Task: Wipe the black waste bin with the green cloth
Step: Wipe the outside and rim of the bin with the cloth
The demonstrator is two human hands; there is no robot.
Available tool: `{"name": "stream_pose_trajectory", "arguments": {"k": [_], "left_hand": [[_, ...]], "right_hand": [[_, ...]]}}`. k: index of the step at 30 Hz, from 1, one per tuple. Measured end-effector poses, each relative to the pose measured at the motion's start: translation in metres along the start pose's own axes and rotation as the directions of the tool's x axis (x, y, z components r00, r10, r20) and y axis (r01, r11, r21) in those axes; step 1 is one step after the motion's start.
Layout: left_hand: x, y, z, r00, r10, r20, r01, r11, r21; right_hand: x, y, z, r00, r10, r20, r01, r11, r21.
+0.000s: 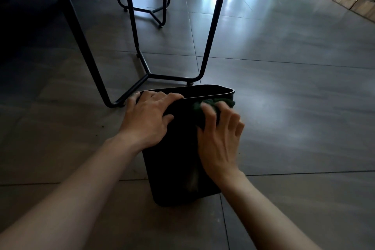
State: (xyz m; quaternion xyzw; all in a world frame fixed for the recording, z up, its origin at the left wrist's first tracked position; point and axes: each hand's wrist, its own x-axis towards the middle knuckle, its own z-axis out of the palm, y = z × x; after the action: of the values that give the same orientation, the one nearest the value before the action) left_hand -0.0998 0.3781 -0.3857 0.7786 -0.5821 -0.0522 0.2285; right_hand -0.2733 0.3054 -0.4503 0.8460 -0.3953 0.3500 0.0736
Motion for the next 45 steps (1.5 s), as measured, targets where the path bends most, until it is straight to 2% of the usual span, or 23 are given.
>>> {"name": "stream_pose_trajectory", "arguments": {"k": [2, 5, 7, 8, 9, 10, 13, 15, 17, 19, 21, 23, 25, 26, 28, 31, 33, 36, 38, 40, 42, 43, 45], "left_hand": [[0.000, -0.001, 0.000, 1.000, -0.003, 0.003, 0.003, 1.000, 0.004], [0.000, 0.001, 0.001, 1.000, 0.009, 0.008, -0.009, 1.000, 0.001], [-0.001, 0.004, 0.003, 0.999, 0.033, 0.011, -0.033, 0.999, 0.002], [-0.002, 0.006, 0.003, 0.999, 0.038, 0.015, -0.038, 0.999, 0.004], [-0.001, 0.005, 0.002, 0.999, 0.033, 0.020, -0.033, 0.999, 0.004], [-0.001, 0.005, 0.001, 0.999, 0.025, 0.026, -0.025, 1.000, 0.002], [-0.001, 0.002, -0.002, 1.000, 0.009, 0.029, -0.009, 1.000, 0.002], [-0.003, 0.003, -0.002, 0.999, 0.022, 0.033, -0.022, 1.000, -0.005], [-0.004, 0.006, -0.001, 0.999, 0.036, 0.029, -0.036, 0.999, -0.005], [-0.004, 0.008, 0.000, 0.999, 0.037, 0.030, -0.037, 0.999, 0.001], [-0.003, 0.009, 0.000, 0.999, 0.035, 0.032, -0.035, 0.999, 0.001], [-0.004, 0.011, -0.001, 0.999, 0.040, 0.035, -0.040, 0.999, -0.003], [-0.006, 0.012, 0.000, 0.998, 0.050, 0.042, -0.050, 0.999, -0.001], [-0.007, 0.011, 0.000, 0.998, 0.052, 0.042, -0.052, 0.999, 0.001], [-0.007, 0.010, -0.001, 0.998, 0.045, 0.040, -0.045, 0.999, 0.003], [-0.005, 0.011, -0.001, 0.998, 0.040, 0.039, -0.040, 0.999, 0.009], [-0.005, 0.012, -0.001, 0.998, 0.044, 0.046, -0.044, 0.999, 0.010], [-0.005, 0.011, 0.000, 0.998, 0.045, 0.048, -0.046, 0.999, 0.020], [-0.005, 0.011, 0.000, 0.998, 0.038, 0.048, -0.039, 0.999, 0.014], [-0.005, 0.012, -0.001, 0.998, 0.041, 0.051, -0.042, 0.999, 0.013], [-0.006, 0.013, 0.000, 0.997, 0.050, 0.055, -0.051, 0.999, 0.014], [-0.006, 0.013, 0.001, 0.997, 0.053, 0.053, -0.054, 0.998, 0.013], [-0.006, 0.012, 0.000, 0.998, 0.048, 0.050, -0.049, 0.999, 0.010]], "right_hand": [[-0.045, -0.006, 0.007, 0.981, -0.178, 0.075, 0.181, 0.983, -0.028], [-0.128, 0.002, 0.005, 0.816, -0.463, 0.346, 0.500, 0.866, -0.020], [-0.147, 0.011, -0.005, 0.722, -0.506, 0.472, 0.550, 0.834, 0.052], [-0.142, 0.013, -0.010, 0.710, -0.505, 0.490, 0.542, 0.837, 0.077], [-0.129, 0.014, -0.014, 0.727, -0.475, 0.495, 0.509, 0.858, 0.076], [-0.111, 0.012, -0.018, 0.781, -0.418, 0.463, 0.449, 0.892, 0.048], [-0.030, 0.007, -0.029, 0.961, -0.165, 0.223, 0.141, 0.983, 0.121], [0.014, 0.009, -0.033, 0.997, -0.013, 0.079, -0.005, 0.975, 0.222], [0.025, 0.009, -0.031, 0.999, 0.050, 0.019, -0.053, 0.972, 0.231], [-0.003, 0.003, -0.024, 0.999, -0.020, 0.045, 0.015, 0.993, 0.119], [-0.061, 0.000, -0.018, 0.963, -0.216, 0.160, 0.212, 0.976, 0.043], [-0.117, 0.006, -0.017, 0.823, -0.431, 0.369, 0.440, 0.896, 0.064], [-0.142, 0.014, -0.021, 0.697, -0.486, 0.527, 0.497, 0.858, 0.133], [-0.139, 0.016, -0.023, 0.708, -0.462, 0.534, 0.463, 0.875, 0.144], [-0.109, 0.016, -0.026, 0.819, -0.371, 0.438, 0.357, 0.927, 0.117], [-0.031, 0.015, -0.034, 0.974, -0.177, 0.144, 0.155, 0.977, 0.149], [0.006, 0.012, -0.036, 0.996, -0.084, 0.008, 0.081, 0.976, 0.204], [-0.011, 0.005, -0.021, 0.992, -0.119, -0.033, 0.123, 0.982, 0.141], [-0.061, 0.004, -0.011, 0.953, -0.291, 0.085, 0.281, 0.953, 0.114], [-0.113, 0.010, -0.008, 0.822, -0.494, 0.282, 0.475, 0.869, 0.138], [-0.144, 0.020, -0.011, 0.696, -0.579, 0.425, 0.562, 0.808, 0.180], [-0.144, 0.024, -0.015, 0.693, -0.569, 0.442, 0.545, 0.815, 0.196], [-0.118, 0.028, -0.022, 0.793, -0.478, 0.379, 0.441, 0.878, 0.184]]}}
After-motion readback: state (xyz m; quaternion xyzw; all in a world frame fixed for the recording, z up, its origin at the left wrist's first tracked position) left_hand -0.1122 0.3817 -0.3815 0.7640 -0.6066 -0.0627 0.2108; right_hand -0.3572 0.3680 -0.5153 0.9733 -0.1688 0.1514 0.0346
